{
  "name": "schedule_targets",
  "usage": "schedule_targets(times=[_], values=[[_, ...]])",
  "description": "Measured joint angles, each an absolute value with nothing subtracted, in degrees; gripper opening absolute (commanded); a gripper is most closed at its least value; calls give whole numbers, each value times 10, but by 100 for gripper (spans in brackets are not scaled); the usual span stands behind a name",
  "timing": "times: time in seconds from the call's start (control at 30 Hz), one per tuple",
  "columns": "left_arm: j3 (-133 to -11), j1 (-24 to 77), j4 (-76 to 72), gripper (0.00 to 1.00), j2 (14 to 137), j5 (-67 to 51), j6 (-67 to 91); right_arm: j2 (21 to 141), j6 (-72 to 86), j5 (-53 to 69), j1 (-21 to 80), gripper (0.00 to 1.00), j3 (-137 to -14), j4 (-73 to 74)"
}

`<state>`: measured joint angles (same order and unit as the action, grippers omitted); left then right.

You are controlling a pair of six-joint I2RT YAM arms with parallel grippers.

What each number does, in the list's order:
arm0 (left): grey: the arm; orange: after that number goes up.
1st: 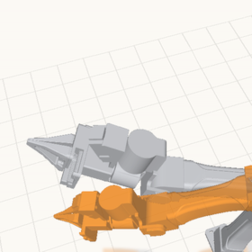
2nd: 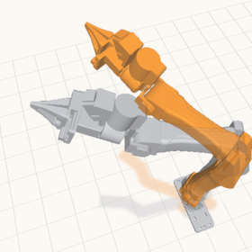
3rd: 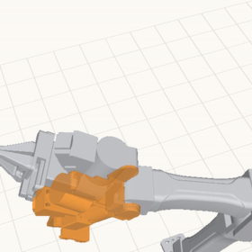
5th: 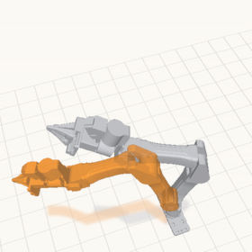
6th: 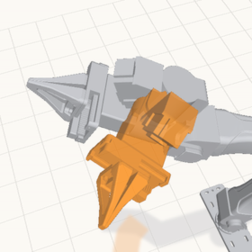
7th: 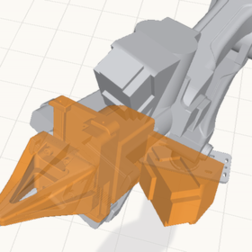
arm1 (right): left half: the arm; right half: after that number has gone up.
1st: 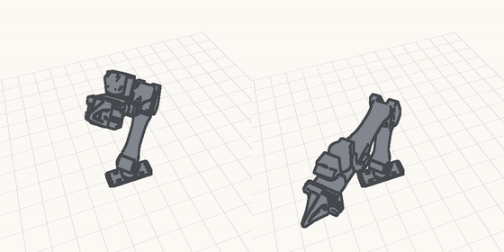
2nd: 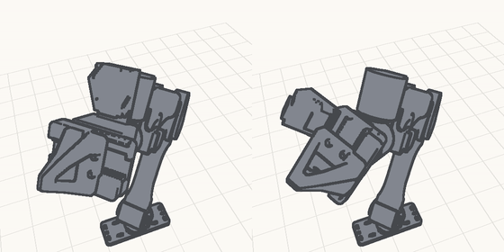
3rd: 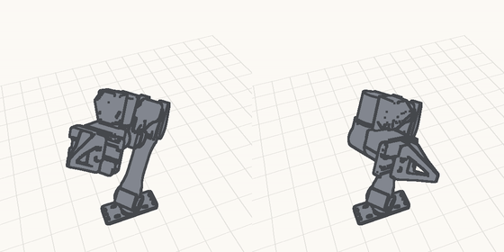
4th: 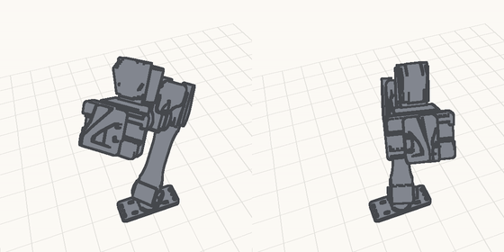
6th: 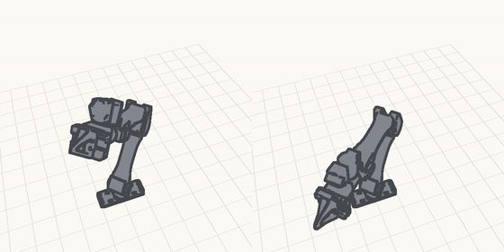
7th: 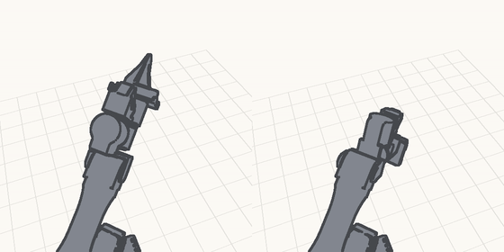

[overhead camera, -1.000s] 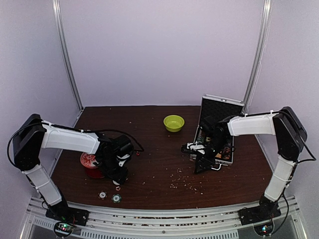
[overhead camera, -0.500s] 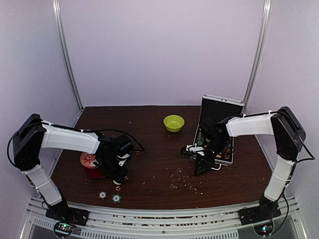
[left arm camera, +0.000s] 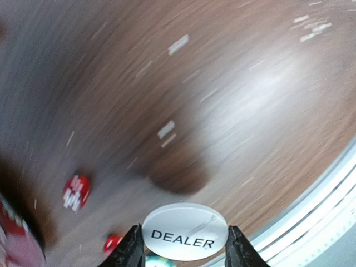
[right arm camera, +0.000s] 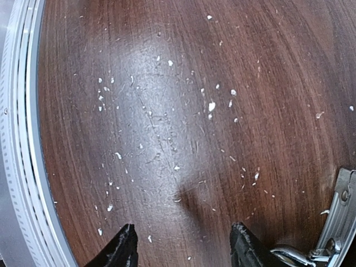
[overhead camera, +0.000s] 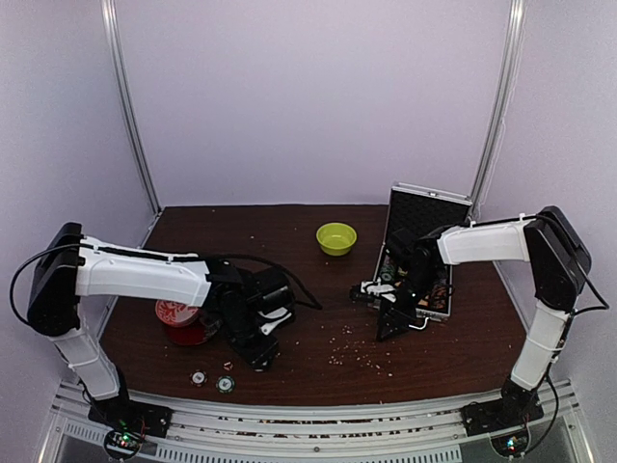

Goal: Pack up texas hold em set

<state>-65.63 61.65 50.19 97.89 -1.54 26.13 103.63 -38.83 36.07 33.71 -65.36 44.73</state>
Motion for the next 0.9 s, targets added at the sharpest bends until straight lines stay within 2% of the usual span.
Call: schedule_targets(times=[0.23,0.4,0.53,0.77,0.9], values=[[-813,643,475,39,1116,-19,213,1007,-396,368,286,58,-657,472],[-931,643,445,39,1220,-20,178,936,-394,366,229,58,-666,487],[-979,644,430,39,1268,-24,158,884,-384,367,221,59,-690,513],[-1004,644,428,56,1291,-26,137,814,-356,360,221,65,-711,525],[-1006,644,431,62,1291,-27,128,810,-343,345,221,68,-711,525]])
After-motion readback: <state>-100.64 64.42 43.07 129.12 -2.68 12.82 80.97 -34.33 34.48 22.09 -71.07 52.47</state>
